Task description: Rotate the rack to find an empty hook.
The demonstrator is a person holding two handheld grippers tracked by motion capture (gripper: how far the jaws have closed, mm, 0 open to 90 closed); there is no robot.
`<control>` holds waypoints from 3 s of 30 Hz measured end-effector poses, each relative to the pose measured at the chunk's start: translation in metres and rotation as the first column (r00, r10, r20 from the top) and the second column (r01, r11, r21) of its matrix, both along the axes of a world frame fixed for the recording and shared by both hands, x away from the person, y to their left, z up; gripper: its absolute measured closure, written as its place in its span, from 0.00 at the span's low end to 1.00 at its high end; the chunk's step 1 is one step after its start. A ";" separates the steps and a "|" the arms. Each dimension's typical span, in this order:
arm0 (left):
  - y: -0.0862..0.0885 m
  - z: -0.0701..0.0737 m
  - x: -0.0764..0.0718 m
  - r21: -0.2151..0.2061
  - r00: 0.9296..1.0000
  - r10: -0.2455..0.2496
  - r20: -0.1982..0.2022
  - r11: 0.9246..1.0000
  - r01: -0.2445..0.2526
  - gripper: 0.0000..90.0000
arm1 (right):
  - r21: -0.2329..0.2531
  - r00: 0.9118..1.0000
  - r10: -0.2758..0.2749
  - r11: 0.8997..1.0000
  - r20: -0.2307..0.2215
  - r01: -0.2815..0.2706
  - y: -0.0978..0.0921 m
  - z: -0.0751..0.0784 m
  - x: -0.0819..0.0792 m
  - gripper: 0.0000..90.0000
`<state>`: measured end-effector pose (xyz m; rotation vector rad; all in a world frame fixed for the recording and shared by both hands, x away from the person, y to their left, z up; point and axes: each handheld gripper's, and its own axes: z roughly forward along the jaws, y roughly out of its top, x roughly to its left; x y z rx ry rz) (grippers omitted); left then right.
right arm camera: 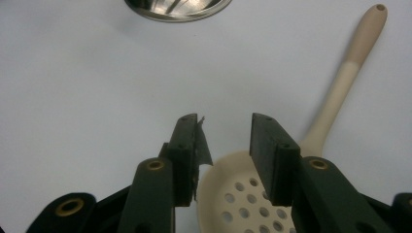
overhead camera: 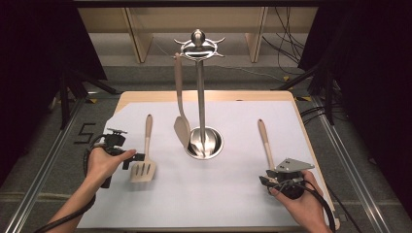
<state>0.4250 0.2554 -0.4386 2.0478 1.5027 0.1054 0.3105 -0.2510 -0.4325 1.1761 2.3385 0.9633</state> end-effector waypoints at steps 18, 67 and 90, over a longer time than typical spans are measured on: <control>-0.031 -0.019 0.051 0.193 0.996 0.013 -0.094 0.981 0.005 0.60 | -0.009 1.000 -0.001 1.000 -0.021 0.001 -0.001 -0.002 0.000 0.71; -0.034 -0.011 -0.022 0.342 0.908 -0.392 -0.146 0.841 0.418 0.69 | -0.006 1.000 0.011 1.000 -0.025 -0.011 0.000 -0.002 0.000 0.71; -0.043 -0.022 -0.001 0.360 0.880 -0.376 -0.289 0.809 0.464 0.69 | 0.008 0.999 -0.009 1.000 -0.048 0.009 0.000 -0.002 0.000 0.71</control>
